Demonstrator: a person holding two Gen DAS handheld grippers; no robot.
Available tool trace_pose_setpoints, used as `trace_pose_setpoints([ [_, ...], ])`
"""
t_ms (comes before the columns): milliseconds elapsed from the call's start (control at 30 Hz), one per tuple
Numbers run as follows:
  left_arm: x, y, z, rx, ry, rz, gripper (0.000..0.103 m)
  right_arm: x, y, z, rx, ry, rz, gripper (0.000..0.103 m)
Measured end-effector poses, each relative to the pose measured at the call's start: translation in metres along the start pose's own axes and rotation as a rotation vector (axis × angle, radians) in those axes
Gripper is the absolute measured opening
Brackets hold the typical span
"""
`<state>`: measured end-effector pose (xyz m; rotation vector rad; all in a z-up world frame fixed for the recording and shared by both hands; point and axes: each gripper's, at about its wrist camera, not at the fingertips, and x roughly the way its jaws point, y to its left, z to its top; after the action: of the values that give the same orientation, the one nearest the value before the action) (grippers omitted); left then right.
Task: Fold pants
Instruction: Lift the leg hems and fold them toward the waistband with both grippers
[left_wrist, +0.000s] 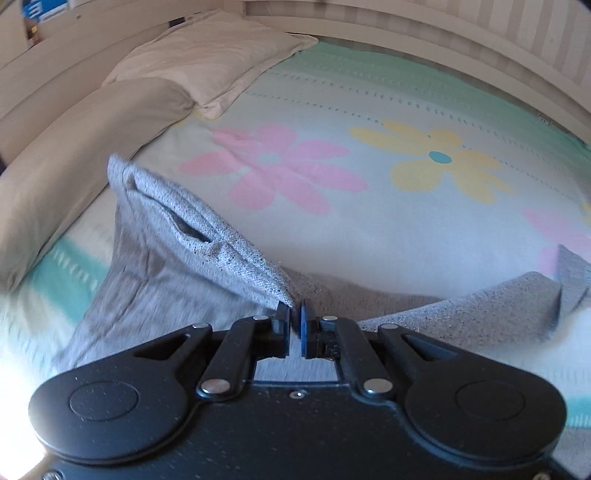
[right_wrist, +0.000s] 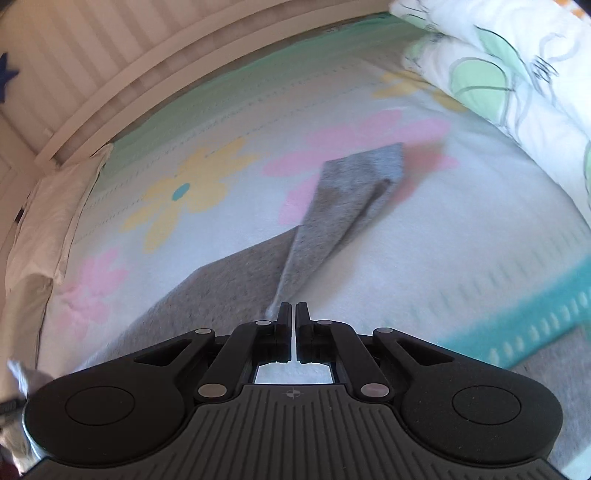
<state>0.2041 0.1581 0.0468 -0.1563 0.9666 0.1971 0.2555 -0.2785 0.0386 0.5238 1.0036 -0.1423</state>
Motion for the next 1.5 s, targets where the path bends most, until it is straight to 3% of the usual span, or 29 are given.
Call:
trace_pose_setpoints([
  [100, 0.000, 0.013, -0.024, -0.037, 0.013, 0.002, 0.007, 0.012, -0.002, 0.003, -0.014, 0.003, -0.066, 0.005],
  [267, 0.027, 0.021, -0.039, -0.078, 0.126, 0.004, 0.007, 0.045, 0.011, 0.021, -0.038, -0.032, -0.141, 0.017],
  [567, 0.055, 0.010, -0.018, -0.047, 0.121, 0.039, 0.007, 0.151, 0.077, 0.057, -0.182, -0.068, -0.270, 0.023],
  [800, 0.076, 0.006, -0.011, -0.042, 0.129, 0.065, 0.007, 0.219, 0.087, 0.053, -0.236, 0.030, -0.454, 0.023],
  [867, 0.075, 0.009, -0.014, -0.044, 0.130, 0.063, 0.007, 0.218, 0.083, 0.053, -0.235, 0.019, -0.443, 0.020],
  [933, 0.074, 0.007, -0.015, -0.036, 0.118, 0.071, 0.007, 0.211, 0.079, 0.056, -0.251, 0.035, -0.446, 0.000],
  [1100, 0.066, 0.009, -0.009, -0.050, 0.087, 0.060, 0.007, 0.146, 0.057, 0.072, -0.220, -0.061, -0.397, 0.000],
  [1200, 0.054, 0.013, -0.011, -0.062, 0.068, 0.041, 0.007, 0.104, 0.037, 0.081, -0.182, -0.075, -0.335, 0.000],
  [1267, 0.049, 0.015, -0.013, -0.075, 0.057, 0.035, 0.007, 0.085, 0.025, 0.086, -0.168, -0.058, -0.246, 0.001],
  [1333, 0.044, 0.016, -0.015, -0.095, 0.058, 0.026, 0.007, 0.075, 0.022, 0.083, -0.158, -0.054, -0.220, 0.002],
  [1433, 0.040, 0.016, -0.018, -0.095, 0.052, 0.024, 0.007, 0.081, 0.030, 0.078, -0.160, -0.058, -0.239, 0.028],
  [1500, 0.042, 0.016, -0.019, -0.097, 0.059, 0.024, 0.007, 0.092, 0.039, 0.075, -0.167, -0.050, -0.245, 0.031],
])
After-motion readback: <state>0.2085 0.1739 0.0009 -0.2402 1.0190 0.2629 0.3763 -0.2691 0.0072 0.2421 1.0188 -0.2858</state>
